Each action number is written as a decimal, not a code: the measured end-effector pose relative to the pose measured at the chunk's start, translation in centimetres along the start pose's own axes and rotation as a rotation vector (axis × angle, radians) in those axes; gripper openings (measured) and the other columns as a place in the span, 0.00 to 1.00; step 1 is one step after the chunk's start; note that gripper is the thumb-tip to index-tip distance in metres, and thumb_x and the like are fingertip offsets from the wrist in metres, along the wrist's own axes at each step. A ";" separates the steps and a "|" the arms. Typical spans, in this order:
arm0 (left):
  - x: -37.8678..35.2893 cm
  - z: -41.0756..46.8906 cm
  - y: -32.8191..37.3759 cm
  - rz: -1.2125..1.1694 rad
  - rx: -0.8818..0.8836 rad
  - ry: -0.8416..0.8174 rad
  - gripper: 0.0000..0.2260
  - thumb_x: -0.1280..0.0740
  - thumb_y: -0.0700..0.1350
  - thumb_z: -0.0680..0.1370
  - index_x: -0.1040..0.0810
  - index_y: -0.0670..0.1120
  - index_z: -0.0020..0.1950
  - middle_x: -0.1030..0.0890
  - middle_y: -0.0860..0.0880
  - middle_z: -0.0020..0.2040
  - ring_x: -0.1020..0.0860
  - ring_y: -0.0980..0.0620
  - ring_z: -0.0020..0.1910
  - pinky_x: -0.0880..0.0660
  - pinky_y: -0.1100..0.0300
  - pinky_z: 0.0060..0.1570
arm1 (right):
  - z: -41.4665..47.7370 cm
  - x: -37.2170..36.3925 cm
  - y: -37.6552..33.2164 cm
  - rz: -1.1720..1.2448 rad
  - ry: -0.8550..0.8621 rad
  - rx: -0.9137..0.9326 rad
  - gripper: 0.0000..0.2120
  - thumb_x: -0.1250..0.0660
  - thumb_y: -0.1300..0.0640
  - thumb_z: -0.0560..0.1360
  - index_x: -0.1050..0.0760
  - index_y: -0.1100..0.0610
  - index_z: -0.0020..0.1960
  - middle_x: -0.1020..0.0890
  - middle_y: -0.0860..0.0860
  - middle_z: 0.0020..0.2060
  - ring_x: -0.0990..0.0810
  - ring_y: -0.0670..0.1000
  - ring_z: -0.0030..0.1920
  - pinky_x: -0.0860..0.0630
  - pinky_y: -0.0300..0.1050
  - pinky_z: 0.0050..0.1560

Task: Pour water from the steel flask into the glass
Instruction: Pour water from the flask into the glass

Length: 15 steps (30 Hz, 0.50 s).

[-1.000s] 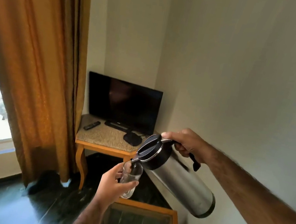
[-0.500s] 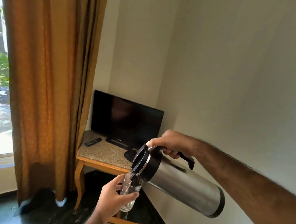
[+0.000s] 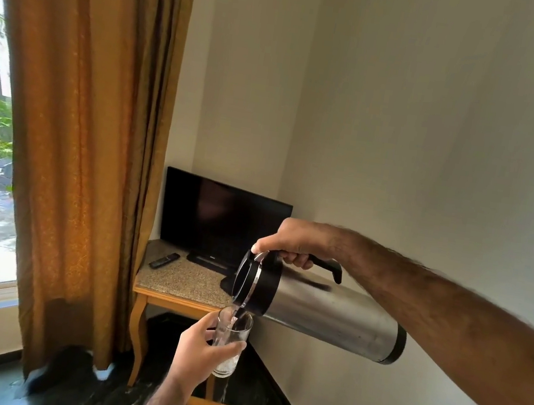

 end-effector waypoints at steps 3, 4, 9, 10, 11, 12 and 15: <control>0.2 0.3 -0.1 0.006 0.011 0.004 0.18 0.18 0.48 0.69 0.18 0.61 0.55 0.15 0.70 0.50 0.17 0.56 0.57 0.22 0.55 0.54 | 0.3 0.1 -0.2 -0.017 -0.011 -0.006 0.23 0.26 0.42 0.72 0.19 0.65 0.43 0.32 0.49 0.24 0.36 0.48 0.22 0.36 0.40 0.25; 0.2 0.3 -0.2 0.008 0.012 0.010 0.18 0.18 0.49 0.69 0.18 0.60 0.55 0.15 0.69 0.50 0.17 0.56 0.57 0.22 0.56 0.53 | 0.4 0.1 -0.2 -0.032 -0.013 -0.003 0.21 0.27 0.42 0.72 0.22 0.61 0.37 0.32 0.49 0.24 0.36 0.48 0.22 0.36 0.40 0.26; 0.4 0.4 0.2 0.000 0.004 0.019 0.18 0.18 0.47 0.69 0.17 0.58 0.55 0.13 0.63 0.50 0.16 0.56 0.55 0.21 0.60 0.48 | 0.3 0.4 -0.8 -0.065 -0.009 0.006 0.19 0.27 0.42 0.72 0.22 0.58 0.39 0.31 0.49 0.24 0.35 0.48 0.22 0.35 0.40 0.25; 0.4 0.3 0.2 0.002 0.008 0.020 0.17 0.17 0.47 0.68 0.16 0.57 0.55 0.13 0.63 0.50 0.16 0.56 0.55 0.21 0.60 0.48 | 0.3 0.3 -0.9 -0.070 -0.010 0.007 0.20 0.26 0.42 0.72 0.25 0.57 0.35 0.31 0.49 0.24 0.35 0.48 0.22 0.35 0.40 0.25; 0.4 0.3 0.3 0.003 0.009 0.021 0.17 0.17 0.48 0.68 0.16 0.57 0.54 0.13 0.62 0.50 0.16 0.56 0.55 0.21 0.60 0.48 | 0.2 0.3 -1.1 -0.074 -0.008 0.011 0.21 0.26 0.42 0.72 0.28 0.56 0.31 0.31 0.49 0.23 0.35 0.48 0.22 0.35 0.40 0.25; 0.3 0.2 0.3 0.002 0.008 0.019 0.17 0.17 0.48 0.68 0.16 0.57 0.54 0.12 0.62 0.50 0.15 0.56 0.54 0.21 0.61 0.48 | 0.1 0.3 -1.2 -0.075 -0.006 0.017 0.22 0.26 0.42 0.72 0.29 0.55 0.30 0.32 0.48 0.23 0.35 0.49 0.22 0.35 0.40 0.25; 0.2 0.2 0.4 0.005 0.013 0.020 0.16 0.17 0.47 0.69 0.17 0.58 0.52 0.12 0.59 0.48 0.16 0.57 0.53 0.22 0.63 0.46 | 0.0 0.5 -1.6 -0.079 0.003 0.024 0.23 0.26 0.42 0.73 0.31 0.54 0.28 0.31 0.48 0.22 0.35 0.48 0.22 0.35 0.40 0.26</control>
Point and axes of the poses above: each hand's wrist, its own z-axis towards the middle knuckle, its own x-axis out of the back of the hand, y = z × x, the point moved 3 cm from there along z, towards the middle knuckle
